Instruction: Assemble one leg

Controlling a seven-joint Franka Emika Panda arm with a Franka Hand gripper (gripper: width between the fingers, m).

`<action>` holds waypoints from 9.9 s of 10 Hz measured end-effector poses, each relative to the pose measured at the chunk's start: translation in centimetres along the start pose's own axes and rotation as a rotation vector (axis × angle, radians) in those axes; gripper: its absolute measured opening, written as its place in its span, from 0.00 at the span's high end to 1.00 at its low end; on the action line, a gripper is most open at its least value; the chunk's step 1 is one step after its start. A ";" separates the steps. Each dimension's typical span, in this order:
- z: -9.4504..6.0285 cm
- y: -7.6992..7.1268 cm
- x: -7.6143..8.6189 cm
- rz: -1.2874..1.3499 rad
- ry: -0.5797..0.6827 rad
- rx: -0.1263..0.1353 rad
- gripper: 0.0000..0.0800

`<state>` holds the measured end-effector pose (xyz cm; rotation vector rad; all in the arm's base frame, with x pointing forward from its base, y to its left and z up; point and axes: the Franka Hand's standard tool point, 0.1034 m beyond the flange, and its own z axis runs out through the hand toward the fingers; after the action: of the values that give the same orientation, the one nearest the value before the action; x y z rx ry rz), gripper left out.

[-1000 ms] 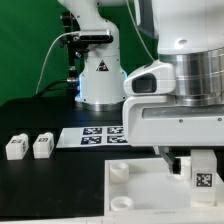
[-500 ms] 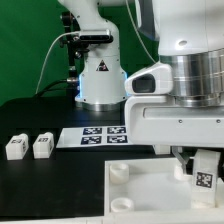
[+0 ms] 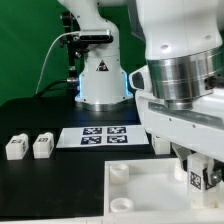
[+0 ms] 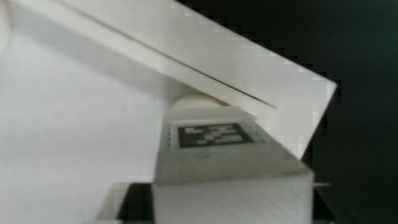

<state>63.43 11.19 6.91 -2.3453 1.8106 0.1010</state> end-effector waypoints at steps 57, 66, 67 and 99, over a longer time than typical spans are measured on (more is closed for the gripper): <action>-0.3 -0.4 0.4 -0.500 0.085 -0.037 0.63; -0.4 0.4 0.1 0.660 0.038 0.018 0.63; -0.4 0.4 0.1 0.656 0.038 0.018 0.63; 0.6 0.5 0.4 0.500 0.046 -0.001 0.63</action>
Offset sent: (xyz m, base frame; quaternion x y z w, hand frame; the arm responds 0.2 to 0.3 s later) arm -0.0019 -0.0052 0.0009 0.0157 0.0468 0.1452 0.9882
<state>63.12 10.78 6.16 -1.8541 2.3749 0.1120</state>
